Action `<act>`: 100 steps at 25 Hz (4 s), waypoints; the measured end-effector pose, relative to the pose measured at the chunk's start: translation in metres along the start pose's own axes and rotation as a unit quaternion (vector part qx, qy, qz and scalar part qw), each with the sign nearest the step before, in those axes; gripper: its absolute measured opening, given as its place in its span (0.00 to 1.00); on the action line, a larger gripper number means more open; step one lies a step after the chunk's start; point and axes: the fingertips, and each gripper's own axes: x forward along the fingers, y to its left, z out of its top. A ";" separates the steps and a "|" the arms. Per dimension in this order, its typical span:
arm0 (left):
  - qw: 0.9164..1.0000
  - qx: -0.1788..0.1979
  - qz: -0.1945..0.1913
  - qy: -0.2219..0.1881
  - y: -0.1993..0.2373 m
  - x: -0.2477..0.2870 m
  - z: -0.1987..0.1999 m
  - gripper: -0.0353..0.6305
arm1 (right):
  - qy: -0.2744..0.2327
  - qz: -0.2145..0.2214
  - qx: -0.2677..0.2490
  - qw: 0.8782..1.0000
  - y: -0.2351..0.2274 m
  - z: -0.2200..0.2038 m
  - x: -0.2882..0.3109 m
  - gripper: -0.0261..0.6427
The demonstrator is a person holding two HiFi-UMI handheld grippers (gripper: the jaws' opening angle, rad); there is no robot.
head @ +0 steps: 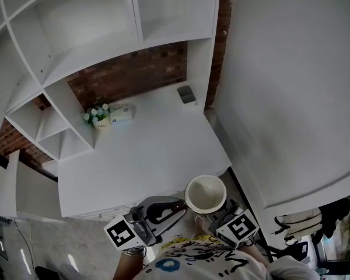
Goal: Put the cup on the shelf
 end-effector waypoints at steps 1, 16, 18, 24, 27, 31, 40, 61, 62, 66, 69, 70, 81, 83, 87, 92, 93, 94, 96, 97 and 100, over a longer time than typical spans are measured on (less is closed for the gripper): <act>1.000 0.000 0.002 -0.002 0.006 0.005 0.000 0.14 | 0.001 0.002 0.000 1.000 -0.008 0.001 0.003 0.08; 1.000 0.019 0.013 -0.001 0.066 0.083 0.004 0.14 | -0.014 0.016 -0.010 1.000 -0.104 0.019 0.020 0.08; 1.000 0.019 0.015 -0.001 0.071 0.093 0.003 0.14 | -0.014 0.018 -0.011 1.000 -0.115 0.019 0.020 0.08; 1.000 0.019 0.020 0.000 0.090 0.123 0.000 0.14 | -0.012 0.019 -0.009 1.000 -0.150 0.022 0.021 0.08; 0.999 0.022 0.023 -0.005 0.099 0.136 -0.002 0.14 | -0.014 0.021 -0.014 1.000 -0.166 0.022 0.022 0.08; 0.999 0.030 0.026 -0.013 0.109 0.152 -0.007 0.14 | -0.021 0.022 -0.012 0.999 -0.188 0.023 0.022 0.08; 0.997 0.036 0.060 -0.014 0.137 0.163 -0.005 0.14 | -0.027 0.035 -0.017 0.999 -0.212 0.029 0.044 0.08; 0.996 0.052 0.037 -0.065 0.211 0.161 0.056 0.14 | -0.036 -0.014 -0.019 0.999 -0.249 0.064 0.115 0.08; 0.996 0.051 0.040 -0.065 0.214 0.159 0.055 0.14 | -0.036 -0.015 -0.017 0.999 -0.249 0.065 0.117 0.08; 0.995 0.047 0.046 -0.069 0.224 0.150 0.057 0.14 | -0.046 -0.015 -0.013 0.999 -0.247 0.071 0.128 0.08; 0.995 0.050 0.056 -0.069 0.234 0.144 0.059 0.14 | -0.051 -0.013 -0.013 0.999 -0.245 0.077 0.138 0.08; 0.995 0.051 0.058 -0.070 0.237 0.142 0.061 0.14 | -0.051 -0.013 -0.014 0.999 -0.245 0.078 0.141 0.08; 0.989 0.049 0.095 -0.098 0.266 0.137 0.074 0.14 | -0.058 -0.007 -0.026 0.998 -0.254 0.092 0.159 0.08; 0.988 0.056 0.104 -0.100 0.269 0.140 0.076 0.14 | -0.060 0.000 -0.028 0.998 -0.256 0.094 0.160 0.08; 0.984 0.068 0.124 -0.106 0.278 0.147 0.080 0.14 | -0.066 0.016 -0.039 0.997 -0.264 0.102 0.163 0.08; 0.980 0.074 0.135 -0.124 0.286 0.165 0.099 0.14 | -0.070 0.032 -0.067 0.995 -0.280 0.120 0.166 0.08; 0.979 0.079 0.139 -0.126 0.288 0.169 0.102 0.14 | -0.071 0.035 -0.073 0.994 -0.283 0.123 0.166 0.08; 0.978 0.085 0.144 -0.127 0.291 0.171 0.105 0.14 | -0.073 0.037 -0.078 0.994 -0.286 0.127 0.167 0.08; 0.976 0.093 0.149 -0.131 0.295 0.175 0.111 0.14 | -0.076 0.042 -0.086 0.992 -0.290 0.135 0.168 0.08; 0.975 0.096 0.151 -0.136 0.296 0.178 0.115 0.14 | -0.079 0.045 -0.090 0.992 -0.292 0.139 0.169 0.08; 0.969 0.110 0.162 -0.149 0.303 0.184 0.128 0.14 | -0.086 0.053 -0.103 0.990 -0.299 0.151 0.174 0.08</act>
